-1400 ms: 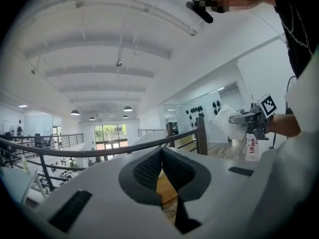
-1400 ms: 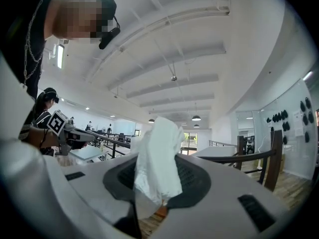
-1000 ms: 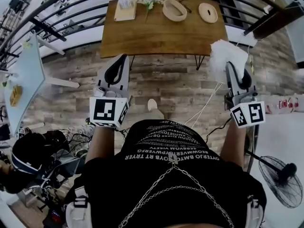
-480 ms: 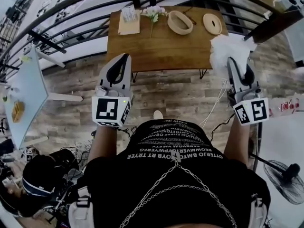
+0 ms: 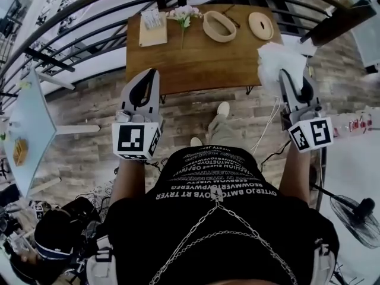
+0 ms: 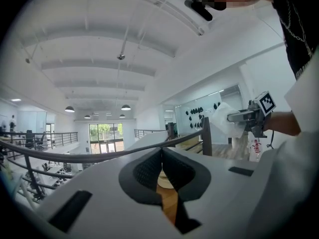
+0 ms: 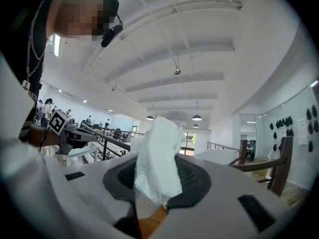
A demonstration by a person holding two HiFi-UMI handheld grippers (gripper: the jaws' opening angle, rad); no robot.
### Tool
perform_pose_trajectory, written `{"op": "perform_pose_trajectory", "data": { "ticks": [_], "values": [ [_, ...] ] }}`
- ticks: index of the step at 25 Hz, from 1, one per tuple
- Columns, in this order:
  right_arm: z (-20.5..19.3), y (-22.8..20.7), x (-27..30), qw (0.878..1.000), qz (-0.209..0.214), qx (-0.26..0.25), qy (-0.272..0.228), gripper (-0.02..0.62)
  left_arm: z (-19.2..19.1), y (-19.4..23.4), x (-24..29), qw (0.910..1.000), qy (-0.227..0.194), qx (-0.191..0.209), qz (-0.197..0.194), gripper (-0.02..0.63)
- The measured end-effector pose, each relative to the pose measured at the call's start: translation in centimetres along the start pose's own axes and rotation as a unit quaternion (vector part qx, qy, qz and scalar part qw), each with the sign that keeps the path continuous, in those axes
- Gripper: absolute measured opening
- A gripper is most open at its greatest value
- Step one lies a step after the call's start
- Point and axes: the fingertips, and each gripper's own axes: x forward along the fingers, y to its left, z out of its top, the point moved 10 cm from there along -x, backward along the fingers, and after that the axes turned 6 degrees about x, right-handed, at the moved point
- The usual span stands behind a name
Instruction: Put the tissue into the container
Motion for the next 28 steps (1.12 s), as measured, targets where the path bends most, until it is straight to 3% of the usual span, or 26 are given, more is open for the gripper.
{"op": "perform_pose_trajectory", "data": {
  "ticks": [15,22,28],
  "values": [
    [-5.4,-9.3,12.7,0.998,0.02,0.038,0.048,0.123,0.3,2.3,10.3,0.9993,0.028,0.002,0.026,0.028],
    [-11.0,-13.4,22.1,0.992,0.04,0.044,0.11,0.123,-0.1,4.5,16.2,0.9983,0.038,-0.009,0.042,0.029],
    [-18.7,-17.4,29.7,0.979,0.057,0.067,0.182,0.123,-1.8,4.3,21.2,0.9963,0.072,-0.021,0.043,0.028]
  ]
}}
